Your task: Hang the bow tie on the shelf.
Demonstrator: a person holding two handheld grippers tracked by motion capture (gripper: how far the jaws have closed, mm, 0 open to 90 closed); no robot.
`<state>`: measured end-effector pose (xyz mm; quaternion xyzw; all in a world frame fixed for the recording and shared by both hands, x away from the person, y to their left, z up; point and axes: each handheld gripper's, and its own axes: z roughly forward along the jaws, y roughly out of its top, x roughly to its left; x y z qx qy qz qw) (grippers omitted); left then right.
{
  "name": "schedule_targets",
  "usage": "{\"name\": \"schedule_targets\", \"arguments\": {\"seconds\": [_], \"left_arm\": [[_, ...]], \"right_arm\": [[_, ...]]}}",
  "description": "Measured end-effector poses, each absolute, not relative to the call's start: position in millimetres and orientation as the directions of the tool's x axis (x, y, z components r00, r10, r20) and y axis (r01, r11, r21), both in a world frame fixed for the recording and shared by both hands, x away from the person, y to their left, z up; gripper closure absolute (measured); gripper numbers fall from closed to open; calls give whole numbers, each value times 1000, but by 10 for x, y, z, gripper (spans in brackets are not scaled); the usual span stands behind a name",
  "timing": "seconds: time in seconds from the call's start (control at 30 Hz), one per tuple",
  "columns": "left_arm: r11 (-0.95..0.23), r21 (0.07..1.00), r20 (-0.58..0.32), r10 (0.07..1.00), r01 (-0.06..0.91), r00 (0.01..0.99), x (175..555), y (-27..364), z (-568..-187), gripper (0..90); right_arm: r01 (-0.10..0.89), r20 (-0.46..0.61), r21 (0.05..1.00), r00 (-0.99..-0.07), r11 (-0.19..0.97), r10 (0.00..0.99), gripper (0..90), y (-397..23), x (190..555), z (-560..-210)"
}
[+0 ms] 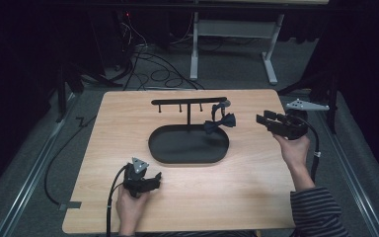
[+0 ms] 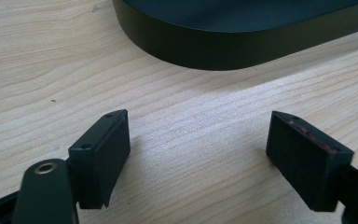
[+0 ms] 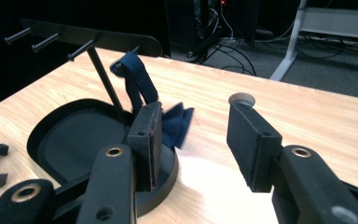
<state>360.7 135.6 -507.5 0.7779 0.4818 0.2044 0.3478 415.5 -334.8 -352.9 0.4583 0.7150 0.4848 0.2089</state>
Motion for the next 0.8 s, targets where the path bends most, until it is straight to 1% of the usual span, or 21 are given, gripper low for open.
{"name": "schedule_targets", "arguments": {"seconds": [0.33,0.8], "left_arm": [[-294,738,-17,892,607,452,3607,1355,-5075,220],[-295,738,-17,892,607,453,3607,1356,-5075,220]], "right_arm": [[446,168,891,-494,82,853,575,-3451,4005,-3599],[465,170,880,-491,93,854,579,-3535,3888,-3745]]}}
